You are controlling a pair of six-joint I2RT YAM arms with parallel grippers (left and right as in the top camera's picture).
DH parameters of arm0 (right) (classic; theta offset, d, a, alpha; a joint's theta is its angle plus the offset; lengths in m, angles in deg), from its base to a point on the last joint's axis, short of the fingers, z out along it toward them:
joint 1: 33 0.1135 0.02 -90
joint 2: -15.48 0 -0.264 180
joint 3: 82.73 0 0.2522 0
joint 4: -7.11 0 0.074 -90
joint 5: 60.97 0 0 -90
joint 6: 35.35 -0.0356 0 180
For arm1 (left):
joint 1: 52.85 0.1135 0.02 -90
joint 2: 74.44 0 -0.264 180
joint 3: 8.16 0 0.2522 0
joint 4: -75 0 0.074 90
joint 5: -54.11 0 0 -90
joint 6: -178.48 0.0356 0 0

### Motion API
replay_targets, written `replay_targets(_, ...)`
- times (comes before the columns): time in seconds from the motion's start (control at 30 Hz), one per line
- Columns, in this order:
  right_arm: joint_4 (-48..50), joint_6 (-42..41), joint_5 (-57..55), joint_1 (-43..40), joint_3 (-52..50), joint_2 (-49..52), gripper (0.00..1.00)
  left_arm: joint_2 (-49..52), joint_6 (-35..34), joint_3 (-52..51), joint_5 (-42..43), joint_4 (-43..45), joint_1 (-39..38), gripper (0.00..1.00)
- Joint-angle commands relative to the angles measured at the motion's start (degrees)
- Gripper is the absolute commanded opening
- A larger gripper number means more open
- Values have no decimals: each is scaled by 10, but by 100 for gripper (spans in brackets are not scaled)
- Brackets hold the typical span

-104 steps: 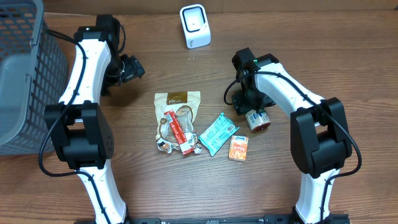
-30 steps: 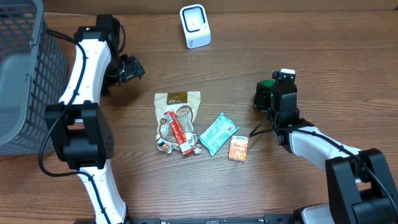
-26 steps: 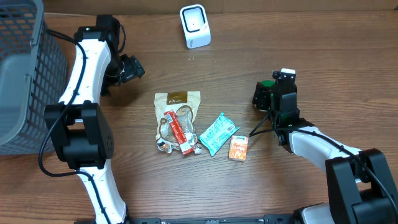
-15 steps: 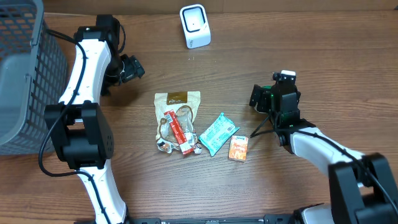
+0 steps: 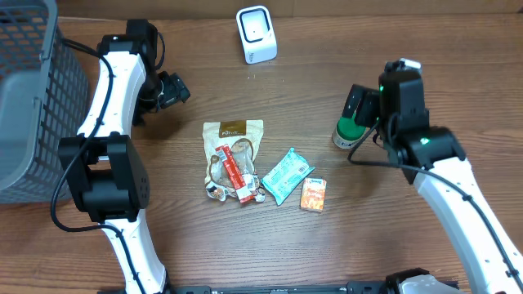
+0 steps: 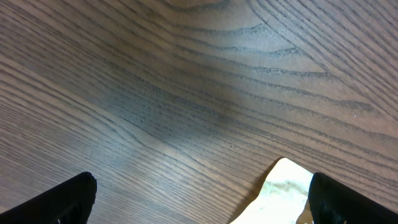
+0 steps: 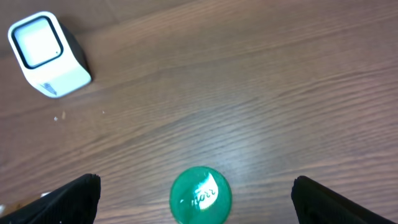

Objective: Scan the item barcode

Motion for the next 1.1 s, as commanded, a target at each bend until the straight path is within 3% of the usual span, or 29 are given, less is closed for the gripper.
replay_targets(0.0, -64, -38, 30, -12, 60, 57, 100, -9, 7, 10, -6, 0, -1, 100)
replay_targets(0.17, -143, -69, 94, -42, 85, 142, 100, -9, 7, 10, -6, 0, -1, 100)
replay_targets(0.33, -130, -69, 125, -56, 85, 202, 100, -9, 7, 10, -6, 0, -1, 100)
replay_targets(0.73, -110, -71, 138, -56, 84, 210, 100, -9, 7, 10, -6, 0, -1, 100)
replay_targets(1.07, -86, -128, 138, -55, 70, 231, 96, -9, 7, 10, -6, 0, -1, 100)
